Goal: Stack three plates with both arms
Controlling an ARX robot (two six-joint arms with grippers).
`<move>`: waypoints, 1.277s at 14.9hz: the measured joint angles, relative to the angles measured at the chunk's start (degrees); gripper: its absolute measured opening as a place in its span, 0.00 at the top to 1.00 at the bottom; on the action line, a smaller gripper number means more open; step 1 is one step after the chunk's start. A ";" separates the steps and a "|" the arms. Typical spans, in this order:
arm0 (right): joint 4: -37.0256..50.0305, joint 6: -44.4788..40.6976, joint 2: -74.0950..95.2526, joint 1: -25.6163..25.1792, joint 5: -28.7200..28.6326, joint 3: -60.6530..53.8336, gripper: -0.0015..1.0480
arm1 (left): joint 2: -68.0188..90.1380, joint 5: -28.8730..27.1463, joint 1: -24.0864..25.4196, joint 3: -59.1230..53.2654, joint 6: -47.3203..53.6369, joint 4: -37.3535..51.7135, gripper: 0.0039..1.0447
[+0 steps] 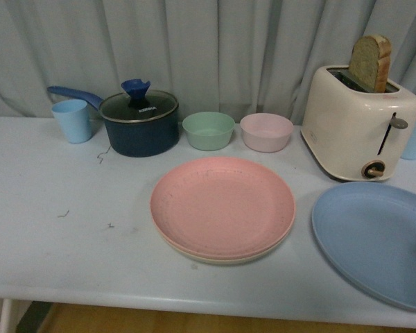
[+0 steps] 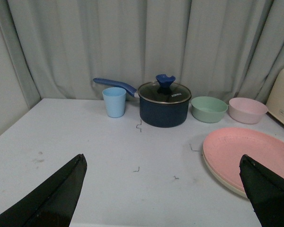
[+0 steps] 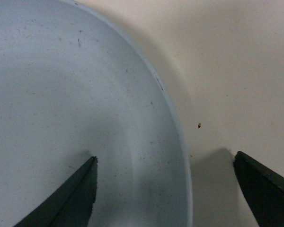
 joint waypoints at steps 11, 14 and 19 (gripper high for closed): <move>0.44 -1.07 -22.01 -5.46 -8.22 -15.50 0.97 | 0.00 0.00 0.00 0.00 0.00 0.00 0.06; 1.77 4.66 -33.24 4.28 -12.22 -12.41 0.97 | 0.00 0.00 0.00 0.00 0.00 0.02 0.06; -3.69 15.98 -11.87 22.38 -5.18 6.93 0.97 | 0.00 0.00 0.00 0.00 0.00 0.02 0.06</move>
